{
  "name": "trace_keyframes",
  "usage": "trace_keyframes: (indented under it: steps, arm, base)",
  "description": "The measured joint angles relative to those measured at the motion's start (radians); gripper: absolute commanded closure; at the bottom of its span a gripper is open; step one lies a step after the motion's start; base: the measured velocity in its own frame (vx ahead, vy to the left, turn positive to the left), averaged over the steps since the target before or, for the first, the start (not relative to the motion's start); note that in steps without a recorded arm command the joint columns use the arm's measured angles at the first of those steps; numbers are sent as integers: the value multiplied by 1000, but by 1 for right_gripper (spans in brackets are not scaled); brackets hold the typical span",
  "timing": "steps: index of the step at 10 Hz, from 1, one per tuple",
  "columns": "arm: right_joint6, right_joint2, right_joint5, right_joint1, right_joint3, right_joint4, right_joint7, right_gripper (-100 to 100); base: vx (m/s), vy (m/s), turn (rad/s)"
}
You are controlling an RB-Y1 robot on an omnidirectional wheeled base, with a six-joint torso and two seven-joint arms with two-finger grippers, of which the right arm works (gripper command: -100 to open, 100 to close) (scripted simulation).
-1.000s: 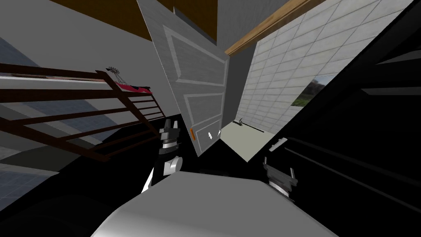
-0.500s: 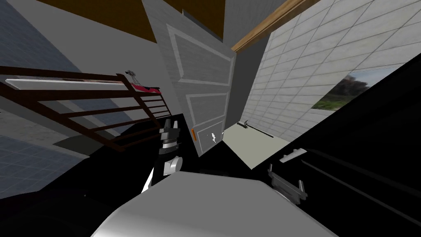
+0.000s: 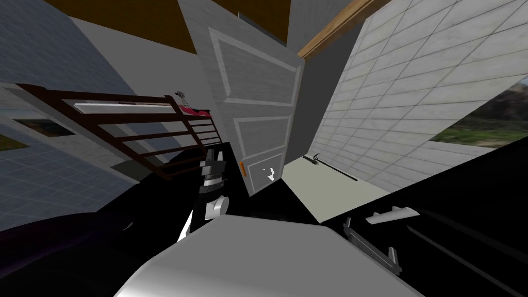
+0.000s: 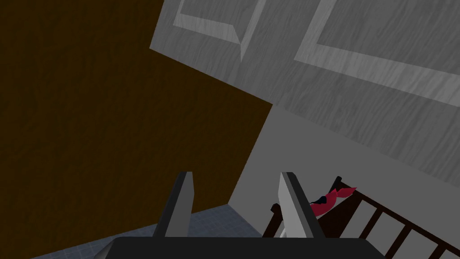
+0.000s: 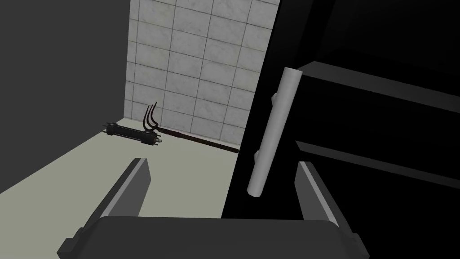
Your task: Pull the door open
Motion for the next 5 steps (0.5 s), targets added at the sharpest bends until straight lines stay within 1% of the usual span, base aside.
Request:
trace_keyframes:
  steps: [1,3,4,5]
  arm:
    - [-12,4,-12,-2,1,22,-15,-100]
    - [-35,7,-45,5,-2,61,-56,-100]
    - [-42,9,-62,5,-6,74,-72,-100]
    - [-44,16,-84,11,-9,78,-83,-100]
  base:
    - [54,-75,141]
    - [47,-108,201]
    - [32,-109,205]
    - [26,-89,83]
